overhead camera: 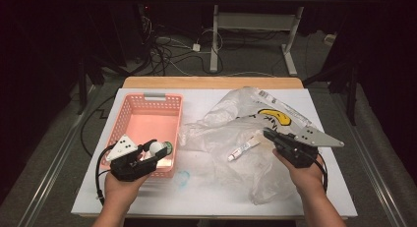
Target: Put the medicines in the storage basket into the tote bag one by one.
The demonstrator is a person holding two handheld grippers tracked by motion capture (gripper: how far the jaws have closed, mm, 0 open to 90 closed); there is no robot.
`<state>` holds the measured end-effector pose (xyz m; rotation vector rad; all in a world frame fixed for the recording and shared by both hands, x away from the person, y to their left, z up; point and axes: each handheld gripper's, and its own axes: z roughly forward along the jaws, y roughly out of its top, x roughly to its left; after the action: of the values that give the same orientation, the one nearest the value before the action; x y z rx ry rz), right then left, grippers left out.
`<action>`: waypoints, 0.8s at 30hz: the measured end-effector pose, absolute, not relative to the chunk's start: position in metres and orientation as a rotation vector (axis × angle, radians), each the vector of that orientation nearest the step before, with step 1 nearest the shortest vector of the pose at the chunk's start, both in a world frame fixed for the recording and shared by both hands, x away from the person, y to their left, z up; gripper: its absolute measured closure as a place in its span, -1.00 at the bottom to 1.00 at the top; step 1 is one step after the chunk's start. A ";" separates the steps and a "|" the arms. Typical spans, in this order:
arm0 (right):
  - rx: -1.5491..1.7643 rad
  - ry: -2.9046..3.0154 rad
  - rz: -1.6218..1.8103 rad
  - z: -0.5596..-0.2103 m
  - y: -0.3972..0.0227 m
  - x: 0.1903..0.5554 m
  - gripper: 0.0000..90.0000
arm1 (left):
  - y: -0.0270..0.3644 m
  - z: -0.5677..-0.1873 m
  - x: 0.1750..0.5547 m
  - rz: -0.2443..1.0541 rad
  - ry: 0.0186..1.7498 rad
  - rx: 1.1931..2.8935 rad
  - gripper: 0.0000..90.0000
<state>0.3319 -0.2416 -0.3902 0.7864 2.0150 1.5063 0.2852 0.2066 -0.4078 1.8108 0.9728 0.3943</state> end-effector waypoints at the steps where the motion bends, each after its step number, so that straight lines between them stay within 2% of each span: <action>1: 0.783 2.018 1.505 -0.390 -0.241 0.332 1.00 | 0.205 -0.407 0.285 0.394 0.966 1.811 0.08; 8: 0.795 2.021 1.503 -0.391 -0.241 0.332 1.00 | 0.188 -0.401 0.280 0.366 0.907 1.811 0.08; 24: 0.785 2.017 1.502 -0.390 -0.241 0.333 1.00 | 0.118 -0.401 0.302 0.308 0.807 1.855 0.08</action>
<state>0.3327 -0.2406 -0.3901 0.7847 2.0170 1.5024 0.3022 0.1184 -0.4011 1.8552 0.8065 0.3077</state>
